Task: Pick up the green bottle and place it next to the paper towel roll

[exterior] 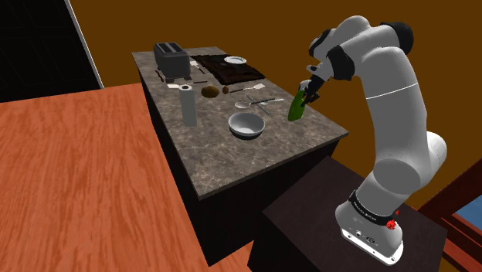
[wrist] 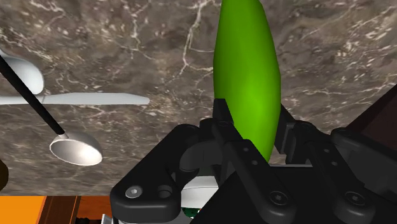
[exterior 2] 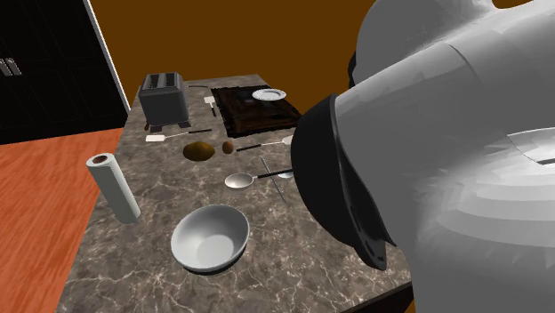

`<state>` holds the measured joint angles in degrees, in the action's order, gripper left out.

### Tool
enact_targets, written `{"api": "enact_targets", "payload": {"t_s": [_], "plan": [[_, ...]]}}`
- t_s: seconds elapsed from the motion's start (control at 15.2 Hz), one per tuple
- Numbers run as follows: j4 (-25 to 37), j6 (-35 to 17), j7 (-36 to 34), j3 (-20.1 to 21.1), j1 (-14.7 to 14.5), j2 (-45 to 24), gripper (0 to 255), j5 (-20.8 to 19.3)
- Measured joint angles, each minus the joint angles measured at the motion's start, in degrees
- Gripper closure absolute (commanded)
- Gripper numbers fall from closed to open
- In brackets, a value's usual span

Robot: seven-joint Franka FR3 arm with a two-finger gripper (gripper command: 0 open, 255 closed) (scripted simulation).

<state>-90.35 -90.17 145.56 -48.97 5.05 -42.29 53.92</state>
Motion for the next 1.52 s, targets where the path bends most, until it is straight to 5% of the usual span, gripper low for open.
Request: {"api": "enact_targets", "payload": {"t_s": [1.52], "plan": [[5.99,8.73,-6.23,-3.12,-0.43,6.44,255,-4.23]]}}
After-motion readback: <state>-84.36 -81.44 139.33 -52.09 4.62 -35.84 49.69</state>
